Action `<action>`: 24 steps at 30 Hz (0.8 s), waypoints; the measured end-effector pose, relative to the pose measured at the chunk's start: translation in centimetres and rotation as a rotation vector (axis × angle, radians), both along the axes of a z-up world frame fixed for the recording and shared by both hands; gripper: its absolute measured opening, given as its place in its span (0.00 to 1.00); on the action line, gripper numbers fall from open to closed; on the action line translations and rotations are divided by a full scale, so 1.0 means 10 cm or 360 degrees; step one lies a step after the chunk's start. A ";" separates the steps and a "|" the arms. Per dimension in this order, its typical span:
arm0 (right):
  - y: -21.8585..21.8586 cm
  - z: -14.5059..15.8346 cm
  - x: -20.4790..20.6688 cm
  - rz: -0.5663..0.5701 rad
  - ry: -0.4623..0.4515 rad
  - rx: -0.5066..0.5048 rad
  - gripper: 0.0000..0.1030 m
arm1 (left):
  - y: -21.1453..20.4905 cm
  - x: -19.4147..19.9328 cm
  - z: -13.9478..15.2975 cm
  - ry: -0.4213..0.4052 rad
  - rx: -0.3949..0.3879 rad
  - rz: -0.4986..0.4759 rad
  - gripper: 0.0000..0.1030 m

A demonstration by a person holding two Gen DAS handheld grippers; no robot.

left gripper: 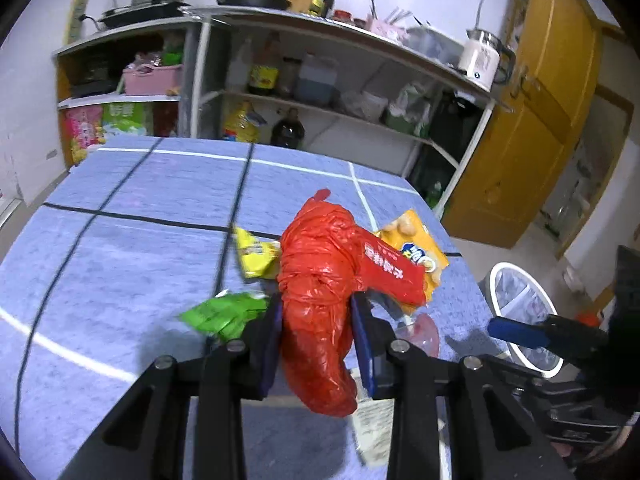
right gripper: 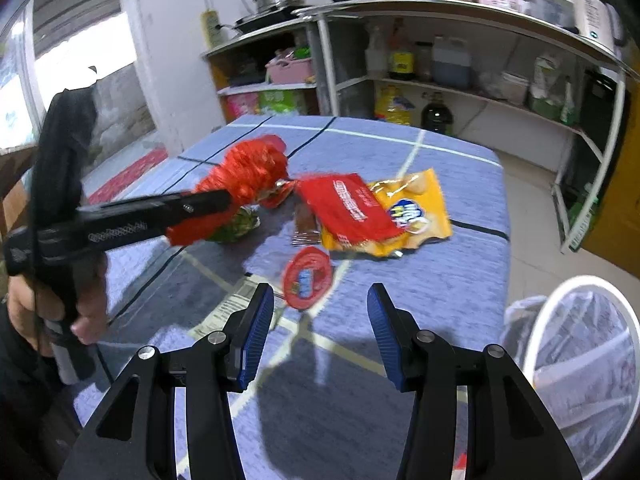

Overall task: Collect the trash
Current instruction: 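Grasp the red plastic bag with the left tool while the right tool grasps the red-rimmed clear cup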

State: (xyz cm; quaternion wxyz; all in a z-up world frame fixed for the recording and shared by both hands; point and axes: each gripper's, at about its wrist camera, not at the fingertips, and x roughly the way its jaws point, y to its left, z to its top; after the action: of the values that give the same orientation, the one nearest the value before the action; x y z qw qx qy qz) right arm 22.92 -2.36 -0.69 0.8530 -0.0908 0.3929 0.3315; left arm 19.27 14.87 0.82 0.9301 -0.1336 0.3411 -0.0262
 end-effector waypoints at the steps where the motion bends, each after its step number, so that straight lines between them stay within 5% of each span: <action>1: 0.05 -0.01 0.02 0.0026 -0.0006 -0.0021 0.48 | 0.05 -0.05 0.01 -0.0004 -0.0009 0.0008 0.33; 12: 0.36 -0.21 0.27 0.0103 0.0114 -0.0021 0.48 | 0.22 -0.19 0.02 -0.0013 -0.0012 0.0025 0.33; 24: 0.56 -0.39 0.32 0.0041 0.0085 -0.0207 0.48 | 0.31 -0.24 -0.07 0.0036 -0.0007 0.0027 0.33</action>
State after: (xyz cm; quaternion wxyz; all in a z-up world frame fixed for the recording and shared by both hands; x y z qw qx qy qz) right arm 26.13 3.25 -4.63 0.8301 -0.1424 0.4349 0.3185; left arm 16.88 17.94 0.13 0.9261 -0.1388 0.3504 -0.0174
